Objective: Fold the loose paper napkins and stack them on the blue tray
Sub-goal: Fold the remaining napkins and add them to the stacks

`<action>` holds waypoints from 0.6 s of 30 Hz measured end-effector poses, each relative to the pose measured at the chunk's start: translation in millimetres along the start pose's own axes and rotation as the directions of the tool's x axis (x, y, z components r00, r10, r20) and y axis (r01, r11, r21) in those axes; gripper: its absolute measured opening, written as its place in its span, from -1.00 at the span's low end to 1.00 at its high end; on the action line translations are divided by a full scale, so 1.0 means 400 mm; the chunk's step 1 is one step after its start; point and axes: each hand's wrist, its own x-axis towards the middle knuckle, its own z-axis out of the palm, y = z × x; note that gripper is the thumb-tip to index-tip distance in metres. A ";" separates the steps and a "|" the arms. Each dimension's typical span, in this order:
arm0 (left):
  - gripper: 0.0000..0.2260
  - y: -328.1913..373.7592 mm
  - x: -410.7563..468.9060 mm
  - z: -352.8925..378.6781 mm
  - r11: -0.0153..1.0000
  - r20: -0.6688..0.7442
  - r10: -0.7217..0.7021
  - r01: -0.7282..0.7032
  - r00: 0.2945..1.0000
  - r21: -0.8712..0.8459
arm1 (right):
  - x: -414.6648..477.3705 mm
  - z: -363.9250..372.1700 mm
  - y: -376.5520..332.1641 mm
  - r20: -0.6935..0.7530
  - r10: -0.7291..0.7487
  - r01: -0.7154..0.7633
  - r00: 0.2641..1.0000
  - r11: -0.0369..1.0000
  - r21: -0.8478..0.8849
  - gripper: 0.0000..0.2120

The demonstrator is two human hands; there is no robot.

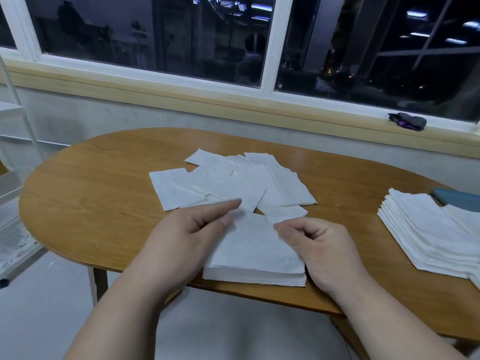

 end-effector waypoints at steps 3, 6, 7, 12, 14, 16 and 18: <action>-0.86 -0.008 0.004 -0.005 0.998 0.011 -0.050 0.050 0.999 0.030 | 0.002 -0.004 0.005 0.006 0.006 -0.006 1.000 1.000 0.002 -0.89; -0.88 -0.024 0.006 -0.010 0.993 0.034 -0.102 0.100 0.994 0.054 | -0.001 -0.013 0.019 0.046 -0.012 0.013 0.999 1.000 -0.019 -0.85; -0.88 -0.029 0.006 -0.010 0.992 0.038 -0.114 0.112 0.993 0.058 | -0.002 -0.015 0.022 0.060 -0.022 0.024 0.998 1.000 -0.019 -0.85; -0.88 -0.042 0.008 -0.007 0.983 0.046 -0.136 0.129 0.990 0.127 | -0.001 -0.016 0.032 0.085 -0.036 0.042 0.996 0.997 -0.072 -0.78; -0.88 -0.048 0.009 -0.006 0.980 0.049 -0.136 0.127 0.989 0.154 | -0.002 -0.016 0.033 0.072 -0.019 0.028 0.997 0.992 -0.120 -0.72; -0.87 -0.050 0.010 -0.006 0.977 0.050 -0.137 0.127 0.989 0.171 | -0.002 -0.016 0.034 0.052 -0.004 0.012 0.999 0.988 -0.156 -0.69; -0.86 -0.052 0.011 -0.006 0.974 0.051 -0.137 0.125 0.989 0.188 | -0.001 -0.015 0.035 0.034 -0.011 0.018 0.999 0.982 -0.190 -0.69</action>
